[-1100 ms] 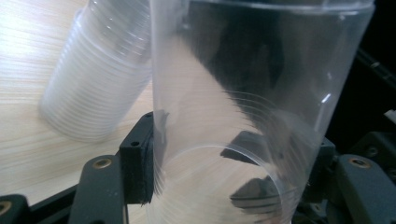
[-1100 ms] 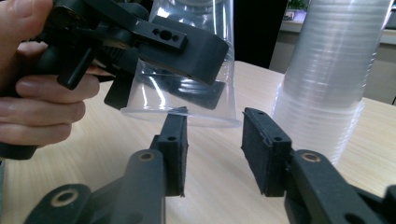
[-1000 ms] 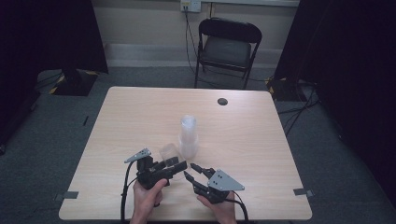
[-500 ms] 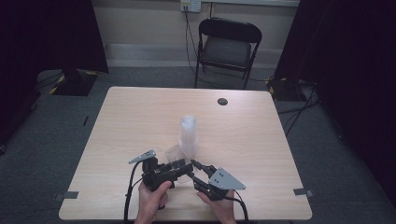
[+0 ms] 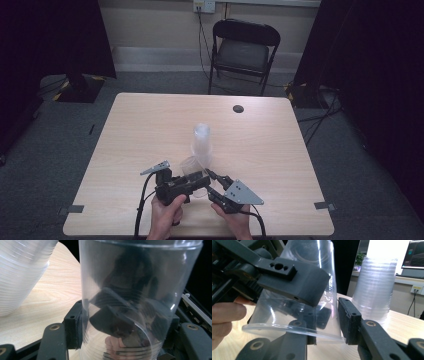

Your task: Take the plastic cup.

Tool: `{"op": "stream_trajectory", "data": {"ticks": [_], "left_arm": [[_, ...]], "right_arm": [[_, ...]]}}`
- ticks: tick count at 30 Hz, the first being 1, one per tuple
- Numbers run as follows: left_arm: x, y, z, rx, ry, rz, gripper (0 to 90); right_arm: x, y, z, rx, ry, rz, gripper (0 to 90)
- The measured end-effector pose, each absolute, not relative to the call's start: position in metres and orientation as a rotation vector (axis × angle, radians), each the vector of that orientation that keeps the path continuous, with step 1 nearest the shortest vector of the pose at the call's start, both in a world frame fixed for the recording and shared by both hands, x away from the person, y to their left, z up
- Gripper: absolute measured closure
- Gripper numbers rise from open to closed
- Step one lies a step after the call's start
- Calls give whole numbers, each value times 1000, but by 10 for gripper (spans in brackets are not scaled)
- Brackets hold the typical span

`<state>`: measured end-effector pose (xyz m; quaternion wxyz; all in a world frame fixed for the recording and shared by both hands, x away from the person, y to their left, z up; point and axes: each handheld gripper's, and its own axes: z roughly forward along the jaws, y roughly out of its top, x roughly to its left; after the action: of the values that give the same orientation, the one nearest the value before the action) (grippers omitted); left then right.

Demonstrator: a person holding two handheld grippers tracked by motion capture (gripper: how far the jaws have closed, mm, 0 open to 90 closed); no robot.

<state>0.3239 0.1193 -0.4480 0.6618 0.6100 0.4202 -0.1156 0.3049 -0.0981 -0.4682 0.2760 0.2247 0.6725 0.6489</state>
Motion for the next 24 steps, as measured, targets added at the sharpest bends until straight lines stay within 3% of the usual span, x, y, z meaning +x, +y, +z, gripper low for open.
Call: {"op": "stream_trajectory", "data": {"ticks": [7,24], "left_arm": [[325,114,-449,1372,916,-312,373],[327,126,-446,1406,921,-229,264]], "right_arm": [[302,-97,-467,597,1718,1735,751],[301,-96,-468,599,1716,1721,875]]}}
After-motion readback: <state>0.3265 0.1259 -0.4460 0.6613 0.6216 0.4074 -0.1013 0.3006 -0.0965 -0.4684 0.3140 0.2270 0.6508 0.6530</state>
